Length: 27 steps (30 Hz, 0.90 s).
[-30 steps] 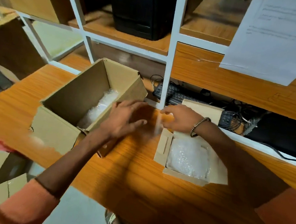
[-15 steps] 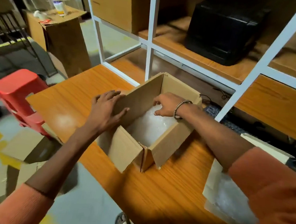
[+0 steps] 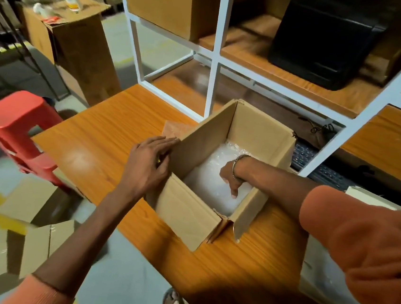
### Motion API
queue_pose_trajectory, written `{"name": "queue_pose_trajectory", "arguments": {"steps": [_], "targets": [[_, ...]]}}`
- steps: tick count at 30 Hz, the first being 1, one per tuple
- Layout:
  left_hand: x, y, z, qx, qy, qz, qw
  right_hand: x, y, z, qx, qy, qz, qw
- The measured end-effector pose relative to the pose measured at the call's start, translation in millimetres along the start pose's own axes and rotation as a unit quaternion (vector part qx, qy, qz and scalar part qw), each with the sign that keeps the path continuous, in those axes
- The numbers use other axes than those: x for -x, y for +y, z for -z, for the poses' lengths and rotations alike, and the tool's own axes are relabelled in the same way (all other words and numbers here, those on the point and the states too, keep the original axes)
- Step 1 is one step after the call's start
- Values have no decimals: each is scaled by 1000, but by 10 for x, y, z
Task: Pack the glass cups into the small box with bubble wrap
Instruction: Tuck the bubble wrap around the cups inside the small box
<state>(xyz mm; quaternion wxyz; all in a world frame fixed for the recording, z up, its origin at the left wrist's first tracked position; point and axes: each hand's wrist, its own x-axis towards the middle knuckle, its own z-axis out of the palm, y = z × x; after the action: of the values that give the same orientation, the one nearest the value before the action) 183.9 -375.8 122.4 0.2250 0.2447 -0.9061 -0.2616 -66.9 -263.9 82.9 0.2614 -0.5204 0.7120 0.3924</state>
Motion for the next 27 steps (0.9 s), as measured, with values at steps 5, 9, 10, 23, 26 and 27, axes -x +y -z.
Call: {"name": "queue_pose_trajectory", "arguments": {"steps": [5,9,10,23,26,27], "targets": [[19,78,-22,-28,5,2,1000,116,43,42,-66,78,16,995],[-98,129,-15,-62,-21,-4,998,247,118,69,-154,168,42,973],[-125,158,-21,-64,-22,-5,998,321,142,84,-170,191,48,966],[-354,1419,-199,257,-122,-50,957,1934,988,-193,-561,364,133,731],[-343,1818,-249,346,-129,-52,928,2158,1259,-560,-665,392,115,625],[-345,1953,-271,369,-135,-50,918,2219,1328,-686,-694,398,114,589]]}}
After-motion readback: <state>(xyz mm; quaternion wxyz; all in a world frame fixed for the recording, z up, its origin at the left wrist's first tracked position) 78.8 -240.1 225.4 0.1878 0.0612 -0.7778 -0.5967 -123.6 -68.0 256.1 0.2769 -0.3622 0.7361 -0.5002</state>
